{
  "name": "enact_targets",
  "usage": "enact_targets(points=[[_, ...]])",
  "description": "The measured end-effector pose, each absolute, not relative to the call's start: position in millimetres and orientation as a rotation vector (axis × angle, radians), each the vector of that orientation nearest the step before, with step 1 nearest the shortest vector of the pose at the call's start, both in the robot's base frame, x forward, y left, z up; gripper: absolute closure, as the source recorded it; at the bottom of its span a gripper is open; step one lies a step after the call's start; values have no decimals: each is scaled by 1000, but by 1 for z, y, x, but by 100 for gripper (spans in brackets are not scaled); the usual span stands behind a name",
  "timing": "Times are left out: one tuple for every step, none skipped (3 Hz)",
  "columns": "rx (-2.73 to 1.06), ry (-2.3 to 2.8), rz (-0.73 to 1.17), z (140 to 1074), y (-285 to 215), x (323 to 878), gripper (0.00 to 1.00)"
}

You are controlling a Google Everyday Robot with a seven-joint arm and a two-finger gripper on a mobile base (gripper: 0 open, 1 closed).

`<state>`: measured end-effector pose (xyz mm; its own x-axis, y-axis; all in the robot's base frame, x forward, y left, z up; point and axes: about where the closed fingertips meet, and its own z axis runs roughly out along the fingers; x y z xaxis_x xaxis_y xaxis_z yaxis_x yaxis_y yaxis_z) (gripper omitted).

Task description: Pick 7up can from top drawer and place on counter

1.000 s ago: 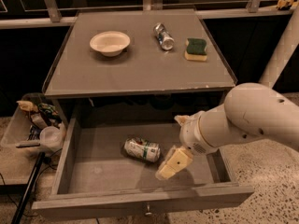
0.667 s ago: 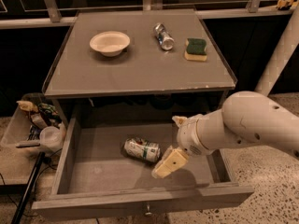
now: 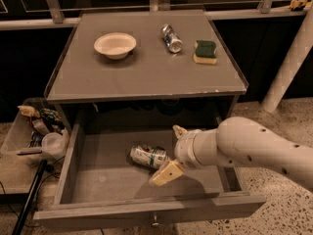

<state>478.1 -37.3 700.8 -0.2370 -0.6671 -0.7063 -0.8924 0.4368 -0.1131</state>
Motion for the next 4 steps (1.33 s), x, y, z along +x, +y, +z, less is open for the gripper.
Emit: enact_targets(points=[[-1317,1982,375,672,-27,491,0],[-1353,1999,369,630,-10,514,0],[-1355,1999,369,630,-9,514,0],[-1355,1999,369,630,-9,514,18]])
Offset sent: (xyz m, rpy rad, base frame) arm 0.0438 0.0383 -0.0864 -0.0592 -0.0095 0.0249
